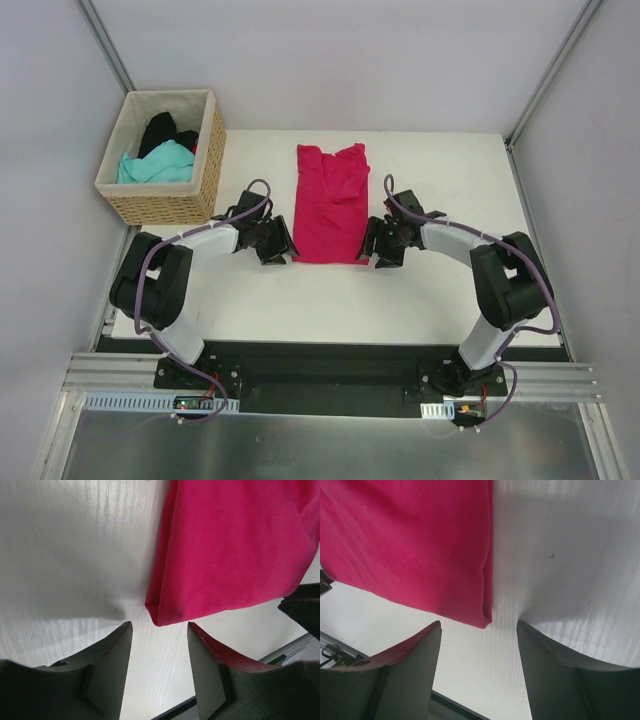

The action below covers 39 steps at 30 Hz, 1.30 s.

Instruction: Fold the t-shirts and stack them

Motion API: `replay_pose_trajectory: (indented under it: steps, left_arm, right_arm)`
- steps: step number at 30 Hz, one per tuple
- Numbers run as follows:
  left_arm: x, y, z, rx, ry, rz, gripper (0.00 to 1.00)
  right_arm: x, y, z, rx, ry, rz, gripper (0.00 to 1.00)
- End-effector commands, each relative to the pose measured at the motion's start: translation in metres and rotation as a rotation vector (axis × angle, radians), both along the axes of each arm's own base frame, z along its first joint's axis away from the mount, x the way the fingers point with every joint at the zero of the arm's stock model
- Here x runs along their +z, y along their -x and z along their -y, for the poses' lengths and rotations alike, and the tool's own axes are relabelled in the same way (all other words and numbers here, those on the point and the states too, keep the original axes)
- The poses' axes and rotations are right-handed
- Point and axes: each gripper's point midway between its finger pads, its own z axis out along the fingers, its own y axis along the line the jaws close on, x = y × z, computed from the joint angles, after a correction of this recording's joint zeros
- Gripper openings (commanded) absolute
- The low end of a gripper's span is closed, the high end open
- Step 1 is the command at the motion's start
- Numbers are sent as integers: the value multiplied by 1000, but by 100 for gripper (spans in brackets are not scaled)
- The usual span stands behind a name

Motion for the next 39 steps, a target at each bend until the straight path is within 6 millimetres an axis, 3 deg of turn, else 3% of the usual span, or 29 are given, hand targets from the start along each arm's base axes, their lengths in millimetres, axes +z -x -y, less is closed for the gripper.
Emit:
replay_pose_trajectory:
  steps: [1,6,13,19,24,28,32,34,39]
  left_arm:
    - [-9,5,4,0,-2,-25,47]
    - [-18,0,5,-8,-20,-33,42]
    - [-28,-7,4,-15,-57,-27,31]
    - [-38,-1,1,-24,-87,-39,3]
    - [-42,13,-8,-30,-122,-58,0]
    - [-50,42,-20,-45,-163,-113,0]
    - [-49,75,-23,-70,-170,-145,0]
    - [-52,93,-27,-76,-172,-169,0]
    - [-28,124,-23,-117,-166,-163,0]
  right_arm:
    - [-3,-4,-7,4,-18,6,63]
    - [-8,-6,-7,5,-10,-1,54]
    - [-14,-4,-3,5,14,-6,33]
    - [-19,-5,-3,2,24,-10,0]
    - [-20,1,1,18,36,-12,0]
    - [-26,26,13,32,53,-42,0]
    - [-36,67,30,37,69,-94,1]
    - [-29,78,32,45,57,-79,0]
    - [-24,118,37,33,27,-110,0]
